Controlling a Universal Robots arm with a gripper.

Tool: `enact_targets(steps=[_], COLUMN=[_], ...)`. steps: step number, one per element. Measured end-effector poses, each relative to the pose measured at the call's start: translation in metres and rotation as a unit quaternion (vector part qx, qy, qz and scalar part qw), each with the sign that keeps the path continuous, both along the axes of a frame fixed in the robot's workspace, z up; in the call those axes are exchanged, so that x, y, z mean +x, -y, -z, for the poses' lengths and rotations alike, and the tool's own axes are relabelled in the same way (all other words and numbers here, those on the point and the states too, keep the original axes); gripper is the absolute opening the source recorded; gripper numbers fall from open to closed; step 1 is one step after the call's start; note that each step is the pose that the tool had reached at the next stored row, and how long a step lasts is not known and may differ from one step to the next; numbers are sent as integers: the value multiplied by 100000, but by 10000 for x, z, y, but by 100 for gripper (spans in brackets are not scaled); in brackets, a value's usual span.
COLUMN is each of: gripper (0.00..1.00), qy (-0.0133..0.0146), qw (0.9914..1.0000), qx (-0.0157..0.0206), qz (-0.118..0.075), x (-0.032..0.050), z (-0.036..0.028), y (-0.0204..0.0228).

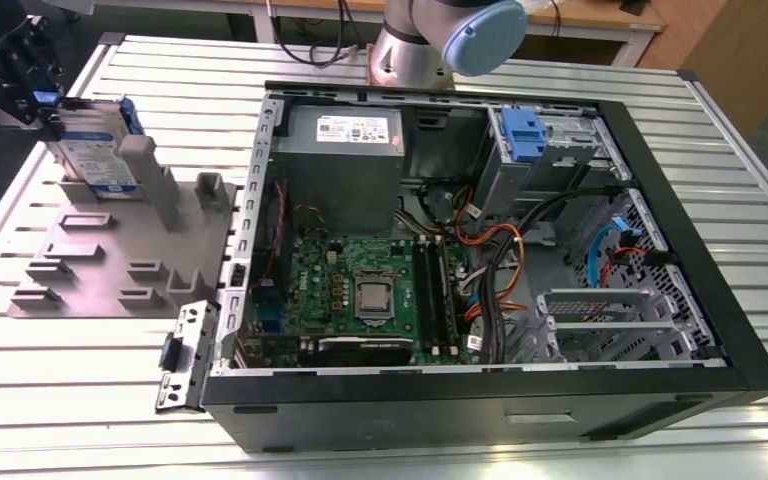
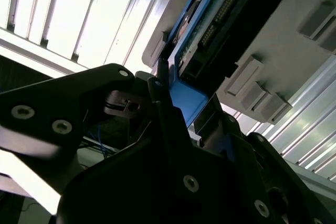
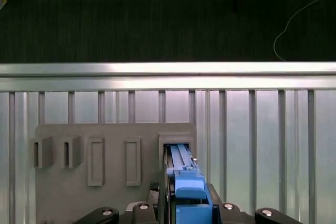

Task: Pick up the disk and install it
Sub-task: 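Pick up the disk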

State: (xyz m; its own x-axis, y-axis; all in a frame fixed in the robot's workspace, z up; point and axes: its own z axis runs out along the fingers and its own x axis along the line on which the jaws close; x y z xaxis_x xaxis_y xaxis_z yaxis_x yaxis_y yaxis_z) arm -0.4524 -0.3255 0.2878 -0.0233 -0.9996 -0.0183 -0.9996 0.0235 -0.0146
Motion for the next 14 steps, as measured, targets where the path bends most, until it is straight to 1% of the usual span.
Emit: enact_targets(steps=[7, 9, 10, 14], gripper=[44, 43, 37, 36], qy=[2, -3, -2, 2], qw=[100000, 100000, 100000, 100000], qx=[0, -5, -6, -1], qz=[-3, -4, -3, -2], x=[-2, -2, -2, -2], z=[0, 0, 0, 1], y=[0, 0, 0, 0])
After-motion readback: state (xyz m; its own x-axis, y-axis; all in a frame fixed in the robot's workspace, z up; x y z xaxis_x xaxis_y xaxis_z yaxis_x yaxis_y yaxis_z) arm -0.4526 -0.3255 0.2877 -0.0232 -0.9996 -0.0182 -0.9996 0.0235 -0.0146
